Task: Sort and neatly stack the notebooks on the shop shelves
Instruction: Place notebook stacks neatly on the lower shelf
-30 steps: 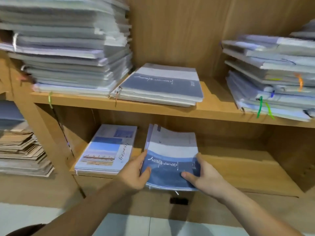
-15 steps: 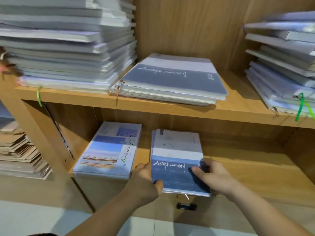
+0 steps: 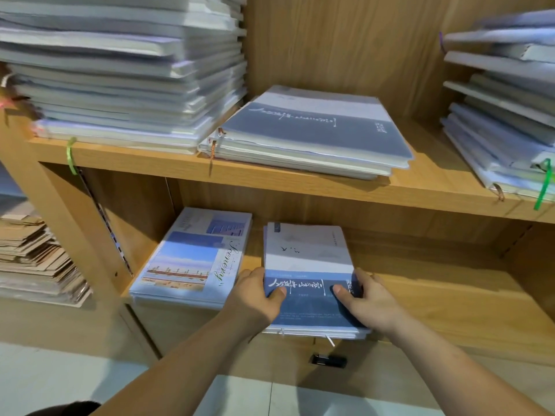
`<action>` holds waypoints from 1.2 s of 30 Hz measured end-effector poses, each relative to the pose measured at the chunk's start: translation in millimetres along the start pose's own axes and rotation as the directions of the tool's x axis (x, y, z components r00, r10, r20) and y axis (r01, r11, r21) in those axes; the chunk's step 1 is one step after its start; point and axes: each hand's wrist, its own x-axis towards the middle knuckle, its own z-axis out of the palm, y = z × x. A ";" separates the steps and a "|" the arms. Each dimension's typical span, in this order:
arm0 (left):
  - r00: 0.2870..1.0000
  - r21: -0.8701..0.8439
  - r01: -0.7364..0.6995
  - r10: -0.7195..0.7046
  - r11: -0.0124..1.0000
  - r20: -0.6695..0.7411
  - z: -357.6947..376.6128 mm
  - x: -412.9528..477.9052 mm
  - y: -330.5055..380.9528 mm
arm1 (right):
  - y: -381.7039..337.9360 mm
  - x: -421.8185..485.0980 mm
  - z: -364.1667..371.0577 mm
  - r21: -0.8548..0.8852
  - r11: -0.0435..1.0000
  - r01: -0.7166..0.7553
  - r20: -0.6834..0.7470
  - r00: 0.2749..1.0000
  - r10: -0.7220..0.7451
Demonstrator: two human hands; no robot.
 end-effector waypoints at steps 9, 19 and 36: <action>0.994 -0.176 0.106 -0.106 0.979 0.008 12.2 11.9 -1.6 | 2.1 26.1 -0.5 -0.062 0.998 -0.022 -0.006 1.000 0.022; 0.991 -0.215 0.082 -0.056 0.973 0.125 0.5 8.3 2.4 | -2.7 18.3 -4.8 0.010 0.999 -0.046 0.028 0.999 0.046; 0.989 0.306 0.014 -0.058 0.952 0.136 -9.0 -23.9 -0.9 | -7.1 -33.8 -2.8 -0.206 0.978 -0.022 0.099 0.994 0.043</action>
